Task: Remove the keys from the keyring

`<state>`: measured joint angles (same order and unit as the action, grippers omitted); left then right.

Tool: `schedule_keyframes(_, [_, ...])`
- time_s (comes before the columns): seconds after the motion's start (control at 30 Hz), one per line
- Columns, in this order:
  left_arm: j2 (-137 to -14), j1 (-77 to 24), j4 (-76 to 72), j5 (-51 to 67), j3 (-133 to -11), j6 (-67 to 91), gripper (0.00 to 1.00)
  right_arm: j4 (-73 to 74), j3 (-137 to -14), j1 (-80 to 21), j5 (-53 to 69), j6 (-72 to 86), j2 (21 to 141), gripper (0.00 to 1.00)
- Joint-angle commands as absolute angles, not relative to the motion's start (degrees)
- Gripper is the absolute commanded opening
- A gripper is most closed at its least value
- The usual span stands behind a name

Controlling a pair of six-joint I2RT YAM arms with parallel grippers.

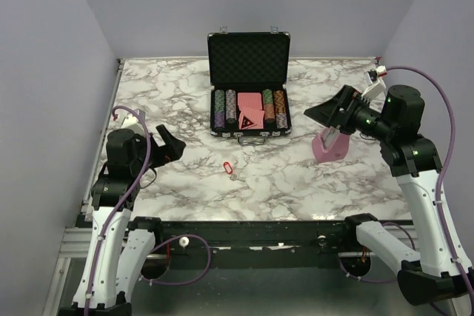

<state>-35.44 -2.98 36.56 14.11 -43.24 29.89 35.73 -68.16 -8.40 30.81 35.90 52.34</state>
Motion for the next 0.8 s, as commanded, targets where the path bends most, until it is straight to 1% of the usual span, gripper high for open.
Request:
schedule_keyframes(0.0, [-33.0,-4.6,36.2,15.8,-42.4,29.5,0.99,35.9,-67.4,-8.3,33.7,35.6,51.2,1.0])
schedule_keyframes(0.1, [-32.6,-6.8,33.4,19.8,-41.3,28.8,0.99,33.7,-65.5,-8.3,33.0,38.6,50.4,1.0])
schedule_keyframes(0.17, [-31.8,-8.9,32.4,20.2,-40.4,28.8,0.99,33.0,-65.1,-8.4,35.8,39.2,52.1,1.0])
schedule_keyframes(0.23, [-31.7,-11.0,32.7,19.1,-40.3,28.7,0.99,33.6,-66.0,-9.2,35.0,40.2,53.1,1.0])
schedule_keyframes(0.33, [-32.7,-13.7,33.6,16.7,-40.8,28.7,0.99,30.7,-65.7,-9.5,35.8,42.1,52.1,1.0])
schedule_keyframes(0.43, [-35.1,-18.0,33.6,14.8,-41.1,28.8,0.99,24.5,-63.1,-9.7,40.9,44.9,51.8,1.0])
schedule_keyframes(0.5, [-37.2,-21.8,34.1,11.7,-41.3,29.4,0.99,23.7,-61.9,-10.4,40.8,45.1,51.9,1.0])
schedule_keyframes(0.6, [-40.6,-28.2,34.0,7.2,-41.4,30.9,0.99,29.7,-63.1,-12.8,36.1,42.2,55.4,1.0])
schedule_keyframes(0.63, [-41.7,-30.0,33.4,5.6,-41.2,31.5,0.99,32.6,-64.5,-14.8,32.8,40.3,57.1,1.0])
schedule_keyframes(0.67, [-42.4,-31.9,33.0,4.5,-40.9,32.2,0.99,35.6,-66.1,-17.1,28.6,38.9,58.7,1.0])
schedule_keyframes(0.77, [-45.3,-34.6,31.7,1.6,-40.6,33.9,0.99,43.3,-72.1,-28.9,12.6,37.4,64.6,1.0])
